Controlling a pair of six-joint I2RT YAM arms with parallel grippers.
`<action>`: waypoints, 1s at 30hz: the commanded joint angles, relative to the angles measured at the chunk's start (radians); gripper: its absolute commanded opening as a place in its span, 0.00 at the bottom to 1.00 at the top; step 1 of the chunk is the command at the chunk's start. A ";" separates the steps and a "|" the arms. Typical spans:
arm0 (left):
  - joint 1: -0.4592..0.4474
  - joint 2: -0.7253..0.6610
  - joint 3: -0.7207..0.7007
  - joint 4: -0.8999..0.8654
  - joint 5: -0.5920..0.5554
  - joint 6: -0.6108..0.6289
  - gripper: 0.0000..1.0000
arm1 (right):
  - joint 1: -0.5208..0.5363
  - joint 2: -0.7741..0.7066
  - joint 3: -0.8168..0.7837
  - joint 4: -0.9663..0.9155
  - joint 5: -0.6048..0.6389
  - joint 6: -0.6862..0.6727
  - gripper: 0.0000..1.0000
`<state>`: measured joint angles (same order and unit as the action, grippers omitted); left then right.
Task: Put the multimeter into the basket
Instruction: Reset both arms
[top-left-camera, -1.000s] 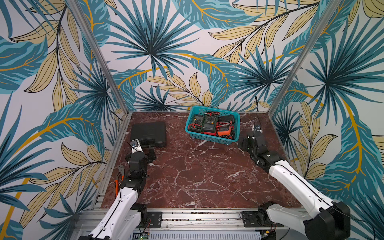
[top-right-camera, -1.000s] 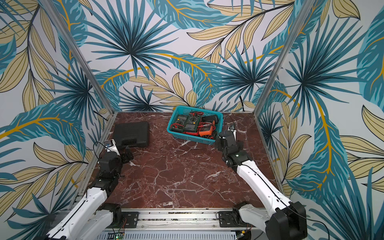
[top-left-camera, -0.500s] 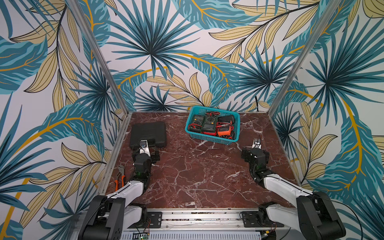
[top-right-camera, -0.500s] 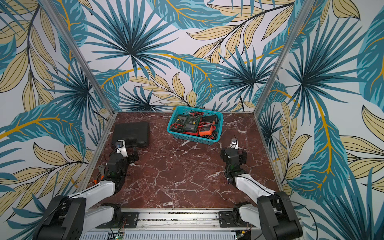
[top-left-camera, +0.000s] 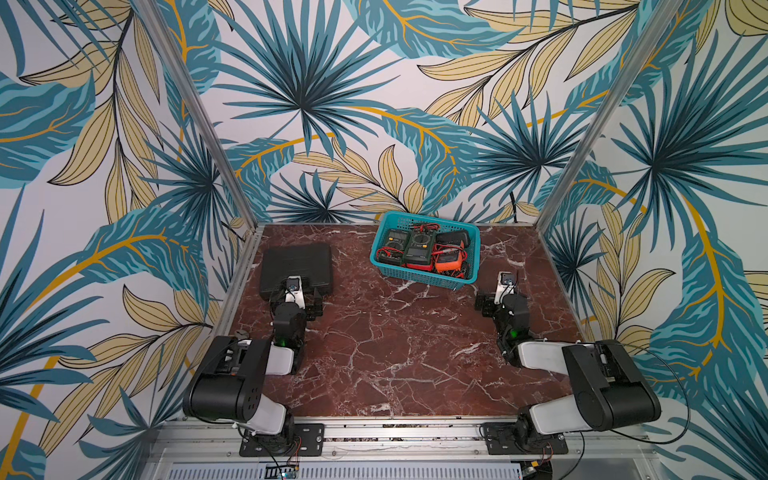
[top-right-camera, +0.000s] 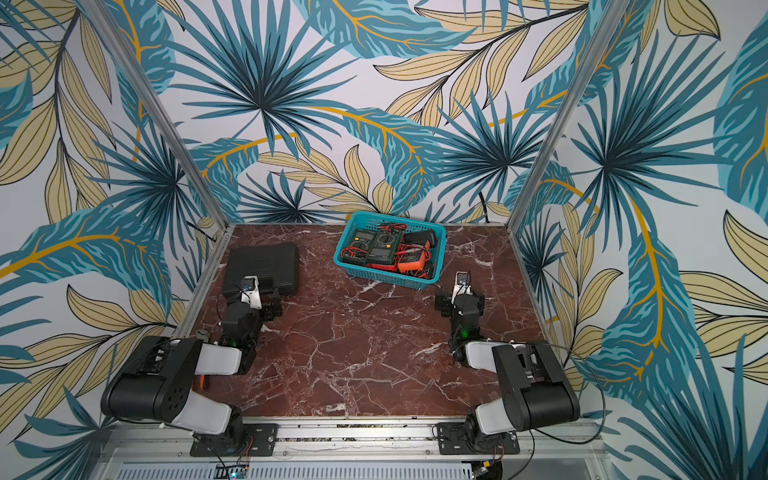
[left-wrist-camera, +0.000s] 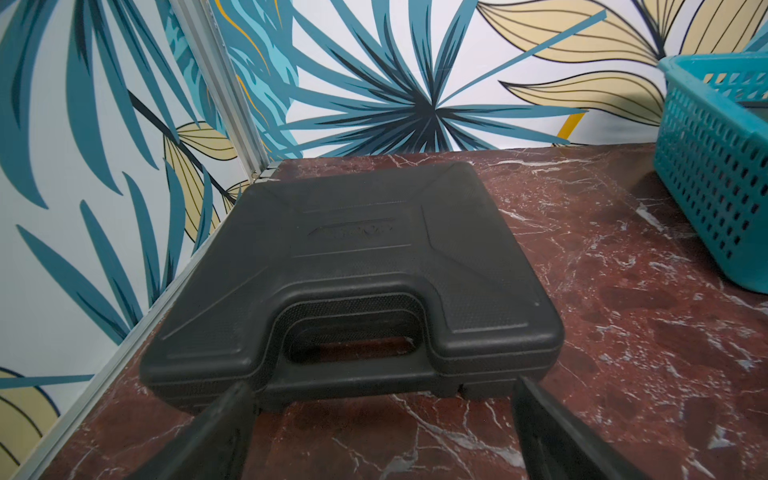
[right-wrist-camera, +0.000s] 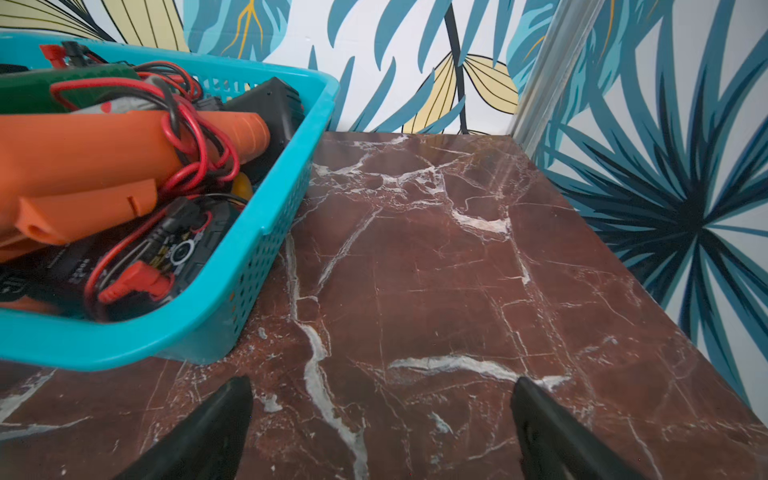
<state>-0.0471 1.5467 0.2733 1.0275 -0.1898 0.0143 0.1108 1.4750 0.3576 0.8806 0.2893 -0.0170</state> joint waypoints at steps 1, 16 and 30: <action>0.023 0.026 0.038 0.075 0.023 -0.010 1.00 | -0.014 0.029 -0.016 0.104 -0.068 -0.014 0.99; 0.085 0.016 0.095 -0.053 0.160 -0.040 1.00 | -0.100 0.021 0.014 0.029 -0.378 -0.021 1.00; 0.085 0.017 0.096 -0.053 0.161 -0.039 1.00 | -0.099 0.024 0.037 -0.011 -0.122 0.079 1.00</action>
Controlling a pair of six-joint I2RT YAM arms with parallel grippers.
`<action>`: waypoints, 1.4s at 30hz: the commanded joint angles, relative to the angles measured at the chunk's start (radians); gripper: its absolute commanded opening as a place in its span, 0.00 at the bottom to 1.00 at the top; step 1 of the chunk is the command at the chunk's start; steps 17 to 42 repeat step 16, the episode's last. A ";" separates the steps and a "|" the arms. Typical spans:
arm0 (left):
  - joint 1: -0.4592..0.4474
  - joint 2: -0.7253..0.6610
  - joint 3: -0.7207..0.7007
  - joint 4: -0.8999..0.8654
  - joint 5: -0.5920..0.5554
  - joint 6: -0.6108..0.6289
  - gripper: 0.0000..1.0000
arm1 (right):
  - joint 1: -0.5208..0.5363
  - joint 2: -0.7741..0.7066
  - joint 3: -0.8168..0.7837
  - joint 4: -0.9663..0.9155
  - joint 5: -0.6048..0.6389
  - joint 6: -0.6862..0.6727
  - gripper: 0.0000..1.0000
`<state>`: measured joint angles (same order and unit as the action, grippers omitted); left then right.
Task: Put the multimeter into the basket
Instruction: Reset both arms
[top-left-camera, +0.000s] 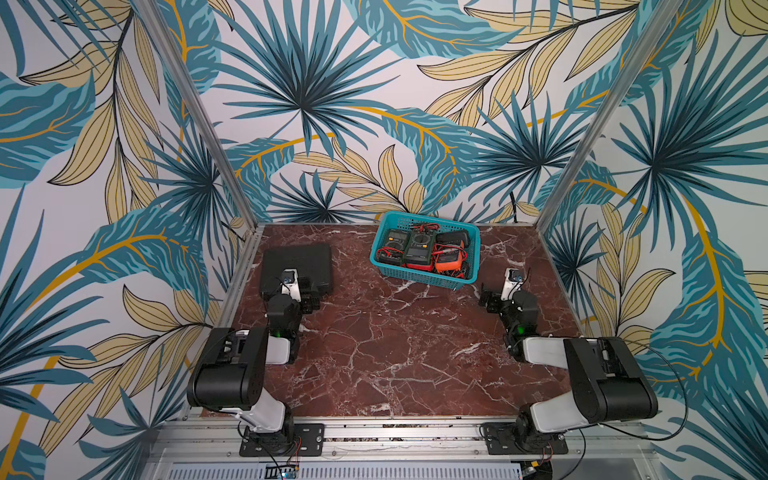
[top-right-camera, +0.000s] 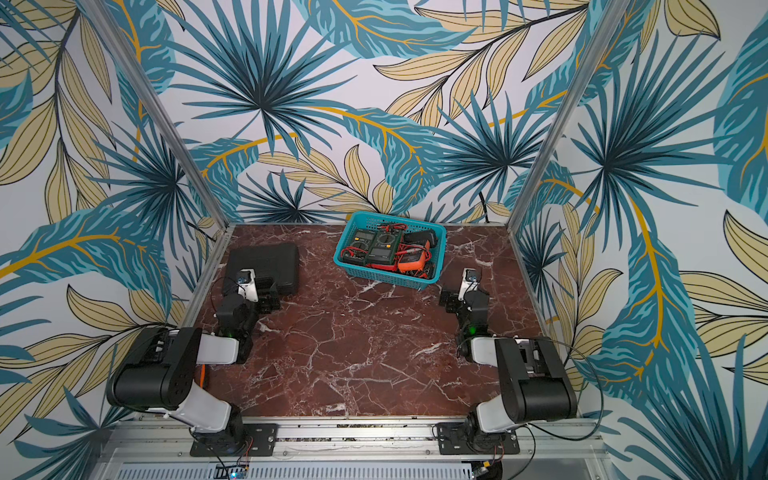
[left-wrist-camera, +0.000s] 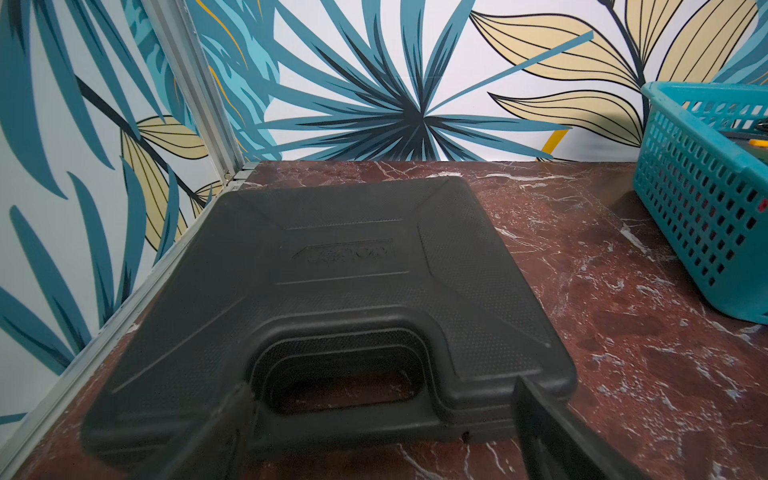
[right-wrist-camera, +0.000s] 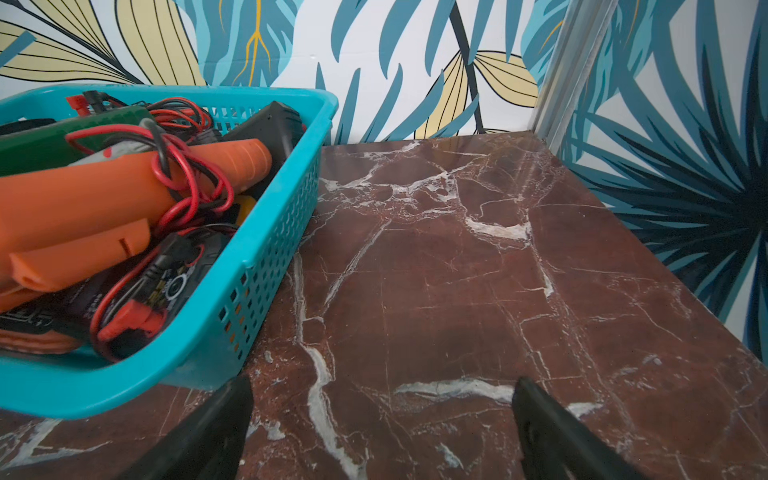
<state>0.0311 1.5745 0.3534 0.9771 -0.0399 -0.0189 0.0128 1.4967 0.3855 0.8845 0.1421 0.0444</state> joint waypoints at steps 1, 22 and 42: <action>0.006 -0.011 0.015 -0.003 0.009 -0.006 1.00 | -0.001 0.002 0.009 -0.015 0.025 0.017 0.99; -0.004 -0.010 0.018 -0.008 0.024 0.014 1.00 | -0.001 0.002 0.009 -0.015 0.026 0.018 0.99; -0.004 -0.010 0.018 -0.008 0.024 0.014 1.00 | -0.001 0.002 0.009 -0.015 0.026 0.018 0.99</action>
